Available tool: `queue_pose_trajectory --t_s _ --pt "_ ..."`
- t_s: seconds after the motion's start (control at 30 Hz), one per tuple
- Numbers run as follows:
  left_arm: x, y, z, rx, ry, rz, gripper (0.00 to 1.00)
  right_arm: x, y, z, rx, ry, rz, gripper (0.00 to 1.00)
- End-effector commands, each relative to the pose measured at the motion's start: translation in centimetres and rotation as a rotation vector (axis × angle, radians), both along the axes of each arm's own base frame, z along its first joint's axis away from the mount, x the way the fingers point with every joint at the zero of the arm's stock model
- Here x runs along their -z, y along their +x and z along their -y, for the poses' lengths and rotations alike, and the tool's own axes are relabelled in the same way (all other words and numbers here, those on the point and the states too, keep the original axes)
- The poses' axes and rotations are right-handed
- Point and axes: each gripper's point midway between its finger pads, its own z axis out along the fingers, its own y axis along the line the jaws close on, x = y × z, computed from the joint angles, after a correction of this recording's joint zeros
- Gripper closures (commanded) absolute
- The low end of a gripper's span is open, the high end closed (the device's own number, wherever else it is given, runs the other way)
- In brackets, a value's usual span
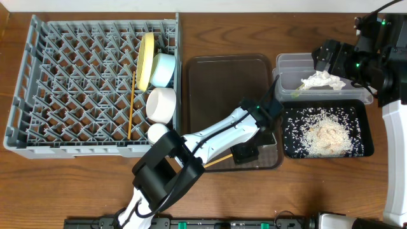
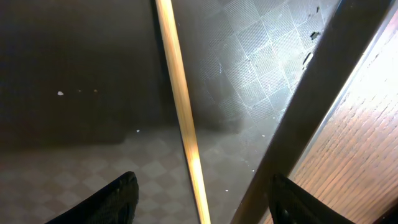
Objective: Sort waste into correct bins and load items into the dishwasher
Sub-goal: 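Move the left gripper back to the remaining chopstick on the tray, then close the left gripper on the second chopstick and lift it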
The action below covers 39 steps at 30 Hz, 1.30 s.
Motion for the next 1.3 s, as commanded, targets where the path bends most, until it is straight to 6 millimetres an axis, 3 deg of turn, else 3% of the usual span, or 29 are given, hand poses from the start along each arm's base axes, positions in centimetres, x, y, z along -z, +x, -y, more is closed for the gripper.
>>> queue_pose_trajectory --t_s 0.0,0.07,0.2,0.27,0.4,0.63,1.27 --pt "0.9 0.0 -0.5 0.026 0.027 -0.005 0.34 0.0 0.0 0.1 0.007 0.009 -0.003 0.01" --pt "1.3 0.5 -0.8 0.029 0.050 0.016 0.41 0.0 0.0 0.1 0.007 0.009 -0.003 0.01" --pt "2.5 1.1 -1.4 0.036 0.102 0.040 0.42 0.0 0.0 0.1 0.007 0.009 -0.003 0.01" --pt "2.7 1.1 -1.6 0.041 0.114 0.039 0.39 0.0 0.0 0.1 0.007 0.009 -0.003 0.01" --pt "2.7 1.2 -1.6 0.040 0.113 0.044 0.20 0.1 0.1 0.1 0.007 0.009 -0.003 0.01" --pt "2.8 1.3 -1.6 0.041 0.114 0.047 0.23 0.0 0.0 0.1 0.007 0.009 -0.003 0.01" --pt "2.7 1.4 -1.2 0.040 0.099 0.054 0.54 0.0 0.0 0.1 0.007 0.009 -0.003 0.01"
